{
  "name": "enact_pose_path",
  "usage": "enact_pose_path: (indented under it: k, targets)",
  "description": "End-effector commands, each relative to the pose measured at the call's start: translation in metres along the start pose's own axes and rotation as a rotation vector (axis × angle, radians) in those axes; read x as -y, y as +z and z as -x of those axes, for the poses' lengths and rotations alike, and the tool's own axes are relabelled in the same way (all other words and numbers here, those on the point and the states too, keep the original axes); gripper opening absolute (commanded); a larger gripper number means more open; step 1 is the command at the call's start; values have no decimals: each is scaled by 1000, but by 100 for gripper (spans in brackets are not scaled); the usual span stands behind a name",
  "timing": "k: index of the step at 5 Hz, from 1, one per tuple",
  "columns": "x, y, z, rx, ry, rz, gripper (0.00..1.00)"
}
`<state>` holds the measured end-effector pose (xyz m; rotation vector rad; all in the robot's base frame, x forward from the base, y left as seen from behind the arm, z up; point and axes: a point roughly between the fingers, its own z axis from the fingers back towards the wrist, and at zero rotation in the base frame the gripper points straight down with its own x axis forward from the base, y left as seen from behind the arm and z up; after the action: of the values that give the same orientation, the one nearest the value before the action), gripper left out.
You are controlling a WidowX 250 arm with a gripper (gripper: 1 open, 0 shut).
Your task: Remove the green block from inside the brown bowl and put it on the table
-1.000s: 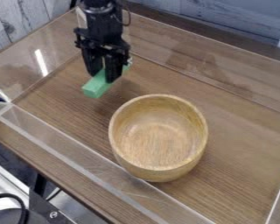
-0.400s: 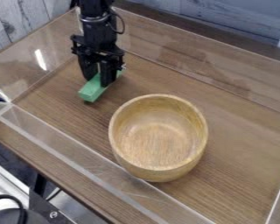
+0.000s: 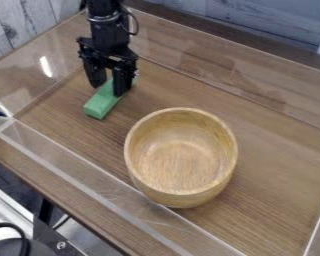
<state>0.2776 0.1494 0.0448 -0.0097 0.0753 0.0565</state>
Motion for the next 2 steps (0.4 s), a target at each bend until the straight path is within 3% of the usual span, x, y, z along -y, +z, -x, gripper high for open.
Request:
enact_pose_path:
  k: [1, 2]
  targets:
    - [-7, 30, -7, 73, 13, -16, 100]
    - [-7, 54, -6, 113, 16, -10, 100]
